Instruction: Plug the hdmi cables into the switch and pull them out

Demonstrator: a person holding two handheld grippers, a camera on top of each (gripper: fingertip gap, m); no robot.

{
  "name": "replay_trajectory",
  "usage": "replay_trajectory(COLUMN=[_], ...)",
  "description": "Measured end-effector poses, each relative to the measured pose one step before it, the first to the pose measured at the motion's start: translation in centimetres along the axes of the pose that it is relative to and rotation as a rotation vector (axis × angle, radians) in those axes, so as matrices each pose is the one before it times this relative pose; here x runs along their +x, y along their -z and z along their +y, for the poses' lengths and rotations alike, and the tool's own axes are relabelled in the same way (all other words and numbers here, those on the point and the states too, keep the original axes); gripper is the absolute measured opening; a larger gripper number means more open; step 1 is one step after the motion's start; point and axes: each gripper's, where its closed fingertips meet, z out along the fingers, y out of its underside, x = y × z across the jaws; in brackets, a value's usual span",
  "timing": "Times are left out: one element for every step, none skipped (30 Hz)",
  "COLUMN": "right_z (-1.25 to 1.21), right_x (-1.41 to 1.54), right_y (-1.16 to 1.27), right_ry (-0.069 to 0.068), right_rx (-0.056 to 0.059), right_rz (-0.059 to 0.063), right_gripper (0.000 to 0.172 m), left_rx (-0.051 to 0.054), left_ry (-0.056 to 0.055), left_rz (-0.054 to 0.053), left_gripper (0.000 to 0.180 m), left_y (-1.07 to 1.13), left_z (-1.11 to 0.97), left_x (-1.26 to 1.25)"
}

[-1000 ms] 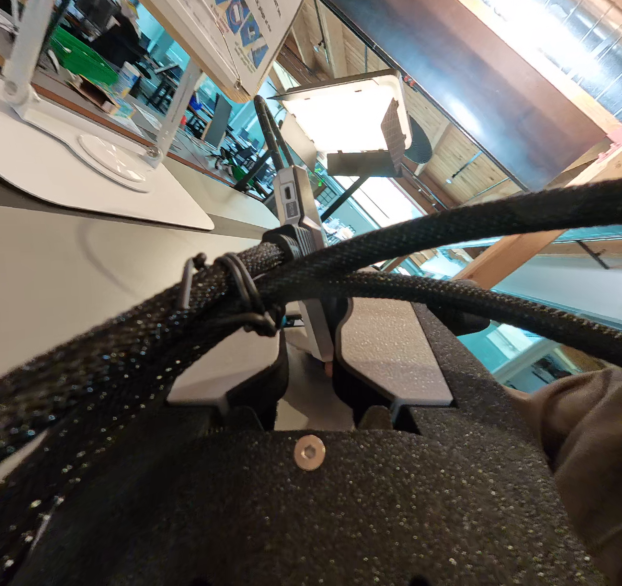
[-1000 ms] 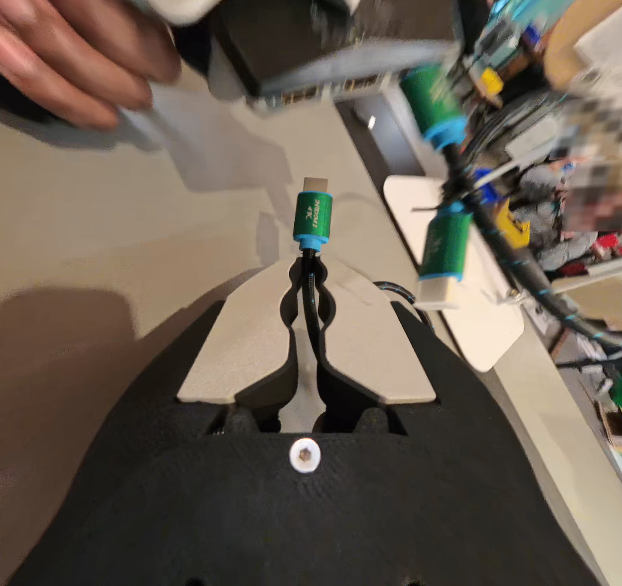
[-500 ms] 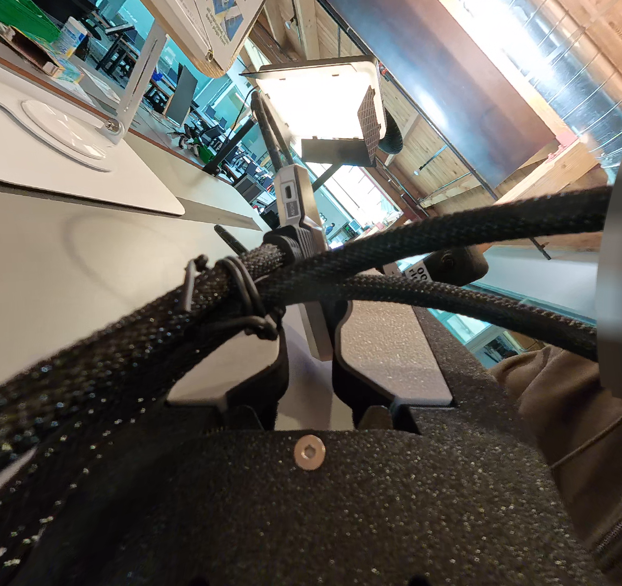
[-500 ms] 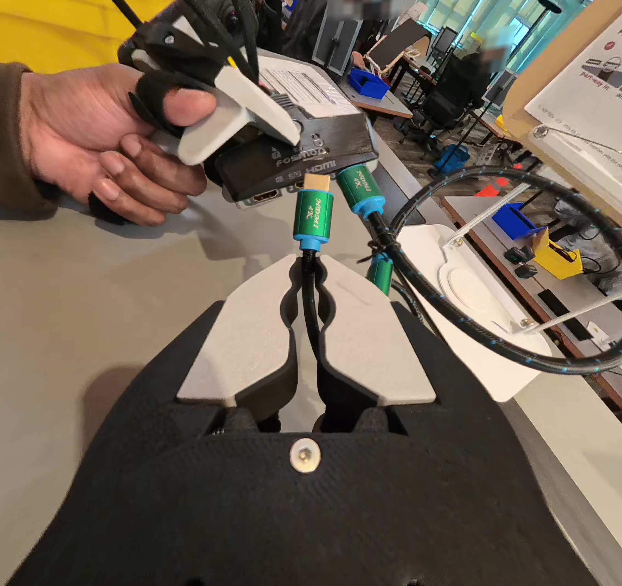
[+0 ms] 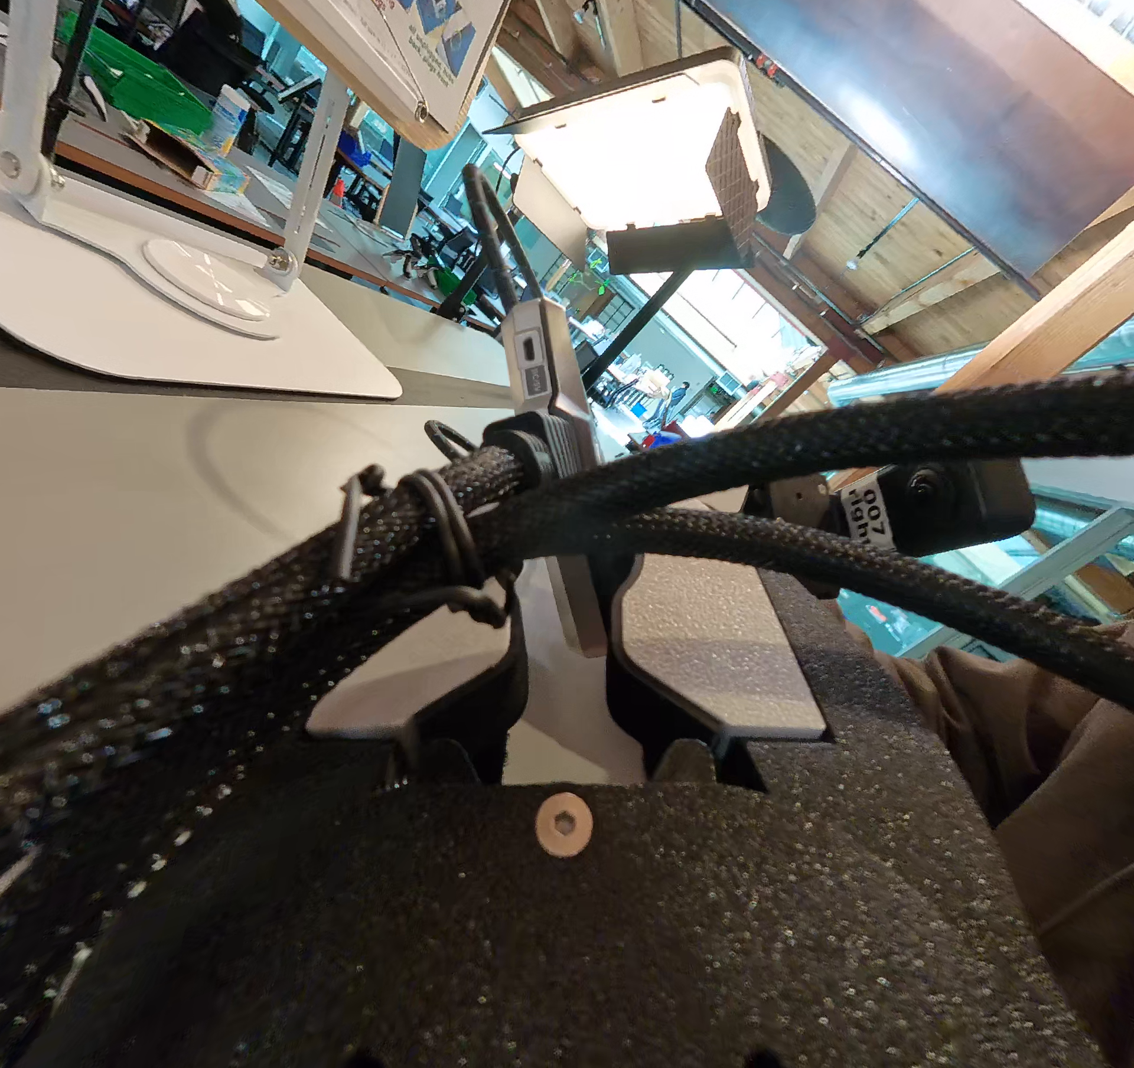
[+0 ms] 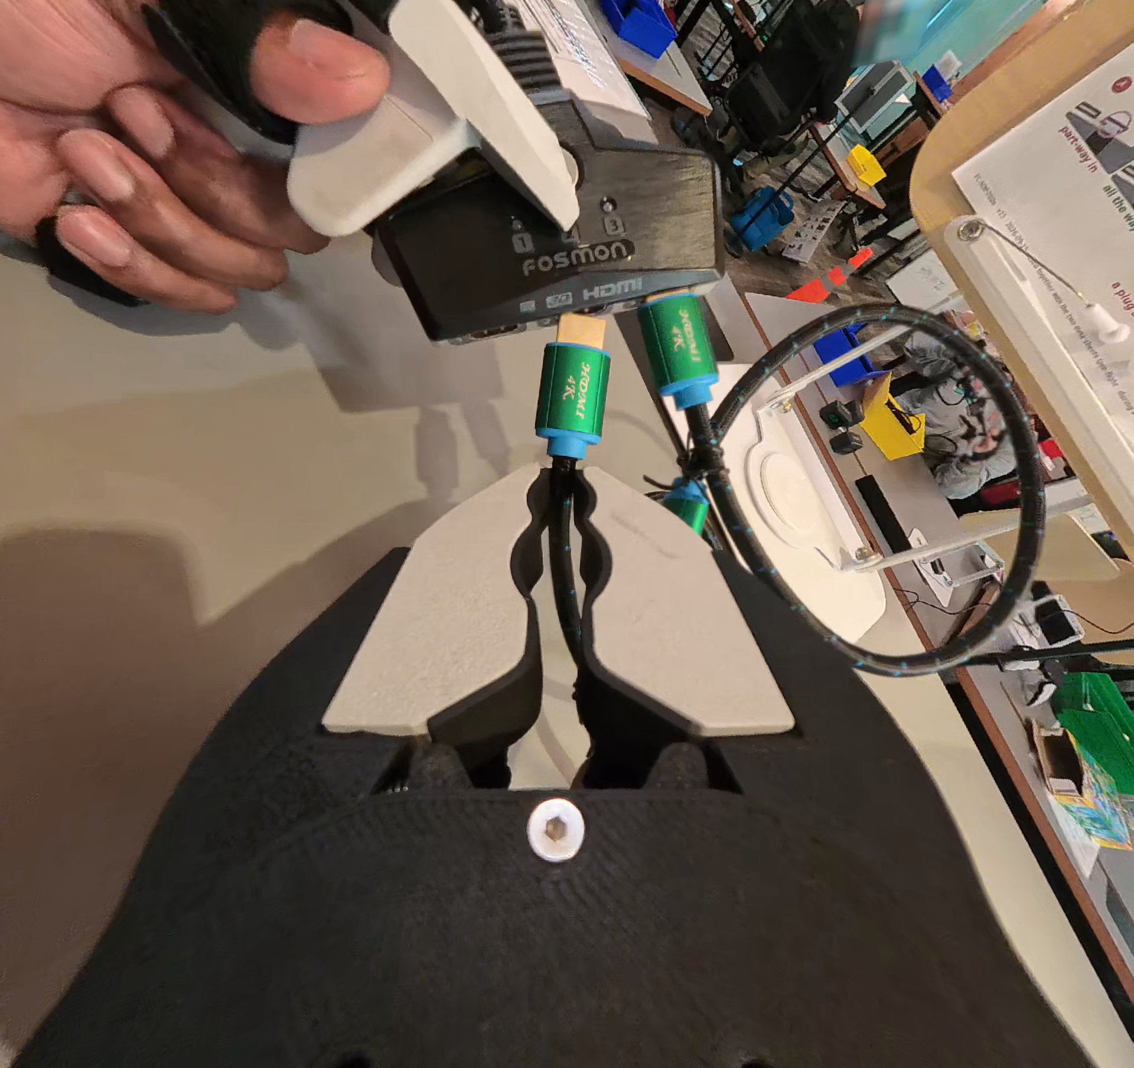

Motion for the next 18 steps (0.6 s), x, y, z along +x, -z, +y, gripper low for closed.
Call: replay_trajectory(right_z=[0.024,0.055,0.051,0.057,0.042,0.011,0.013,0.054,0.096,0.132,0.142,0.197,0.181,0.115,0.071,-0.012,-0.08,-0.114], right_x=[0.005,-0.039,-0.042,-0.035,-0.029,0.006,0.013,0.012,0.021,-0.011,-0.045,-0.122,-0.198,-0.176,-0.06,0.04,0.064,0.083], right_y=[-0.059,-0.077,-0.066,-0.057,-0.019,0.014,0.031,0.023,0.007,-0.012,-0.009,-0.004,0.003,0.007,0.0,0.004,0.021,0.057], right_ry=[0.0041,0.0061,0.0048,-0.0009,-0.0023,0.008,0.0189,0.0215,0.0221,0.0275,0.0379,0.045,0.0504,0.0395,0.015,-0.005,-0.0126,-0.009], right_rx=[-0.01,-0.0104,-0.0082,-0.0069,-0.0053,-0.0031,-0.0038,-0.0075,-0.0105,-0.0117,-0.0117,-0.014,-0.0107,-0.0054,-0.0016,0.0041,0.0094,0.0114], right_rz=[0.0053,0.0038,0.0032,0.0,-0.0019,0.0012,0.0052,0.007,0.008,0.0074,0.0083,0.0051,0.0014,0.0012,0.0018,0.0022,0.0003,0.0015], right_gripper=[0.006,0.006,0.006,0.006,0.006,0.006,0.006,0.006,0.006,0.006,0.006,0.006,0.006,0.006,0.006,0.006,0.006,0.006], left_rx=[-0.0074,-0.003,-0.0008,-0.0023,-0.0046,-0.0057,-0.0071,-0.0104,-0.0139,-0.0128,-0.0169,-0.0212,-0.0175,-0.0123,-0.0051,0.0023,0.0068,0.008], left_ry=[-0.01,-0.0066,0.0013,0.0028,-0.0006,-0.0047,-0.0082,-0.0112,-0.0126,-0.0134,-0.0121,-0.0136,-0.0138,-0.0104,-0.002,0.0087,0.0182,0.0179], left_rz=[-0.0064,-0.0004,0.0015,0.0023,0.0006,-0.0011,-0.0023,-0.0031,-0.0031,-0.0037,0.0015,0.0033,-0.001,-0.0003,0.0022,0.003,0.0088,0.0155], left_gripper=[0.026,0.026,0.026,0.025,0.025,0.025,0.025,0.036,0.023,0.01,0.01,0.021,0.033,0.033,0.027,0.022,0.023,0.024], left_y=[0.004,-0.01,0.006,0.015,0.005,0.018,0.011,-0.001,-0.03,-0.018,-0.036,-0.055,-0.065,-0.07,-0.051,-0.013,0.034,0.043], left_z=[0.076,0.034,0.004,0.033,0.049,0.058,0.058,0.106,0.161,0.151,0.212,0.27,0.23,0.176,0.079,-0.011,-0.065,-0.082], left_x=[-0.035,0.03,0.005,0.007,0.002,0.007,0.006,0.021,0.036,0.033,0.088,0.139,0.088,0.078,0.067,0.006,0.021,0.112])
